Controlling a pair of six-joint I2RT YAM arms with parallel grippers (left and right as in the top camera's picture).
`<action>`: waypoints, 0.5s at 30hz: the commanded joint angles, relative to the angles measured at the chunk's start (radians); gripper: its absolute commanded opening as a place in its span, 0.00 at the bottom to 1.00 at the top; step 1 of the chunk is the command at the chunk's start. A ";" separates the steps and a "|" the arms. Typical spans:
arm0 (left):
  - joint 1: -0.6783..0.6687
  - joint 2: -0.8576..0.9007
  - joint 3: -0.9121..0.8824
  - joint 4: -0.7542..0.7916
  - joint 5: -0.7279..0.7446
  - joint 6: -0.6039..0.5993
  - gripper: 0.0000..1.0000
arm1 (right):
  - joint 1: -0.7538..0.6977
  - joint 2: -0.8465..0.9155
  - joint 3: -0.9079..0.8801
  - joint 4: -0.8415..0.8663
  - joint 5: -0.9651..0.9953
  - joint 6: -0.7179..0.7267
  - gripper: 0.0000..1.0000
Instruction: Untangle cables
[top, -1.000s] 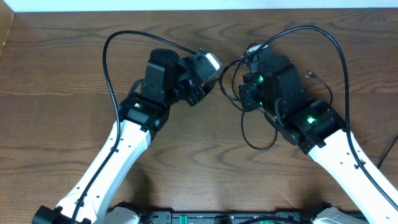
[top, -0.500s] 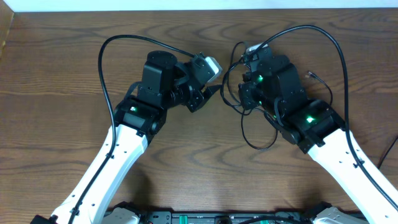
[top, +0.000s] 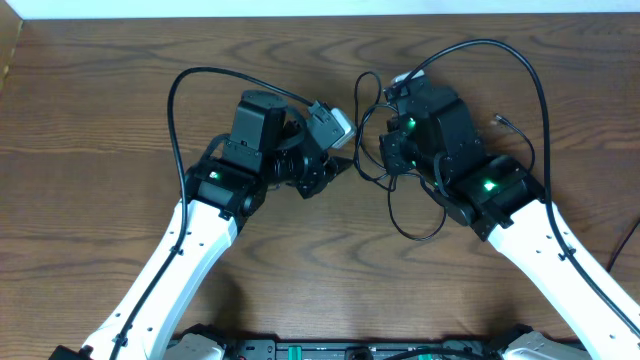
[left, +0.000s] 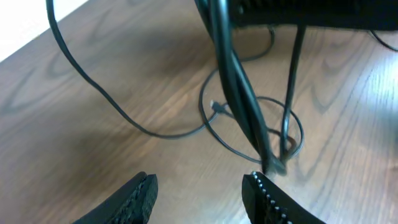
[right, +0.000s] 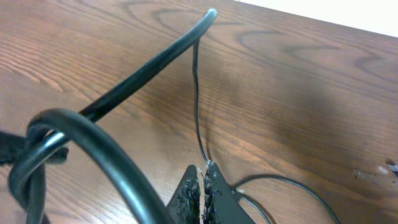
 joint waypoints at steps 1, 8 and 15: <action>0.001 -0.019 0.006 -0.017 0.024 -0.009 0.49 | -0.001 0.003 0.008 0.011 -0.001 -0.003 0.01; 0.001 -0.038 0.006 -0.014 0.024 -0.008 0.49 | -0.001 0.008 0.008 0.010 -0.002 -0.003 0.01; 0.001 -0.040 0.006 0.058 0.024 -0.005 0.49 | -0.001 0.010 0.008 0.010 -0.002 -0.003 0.01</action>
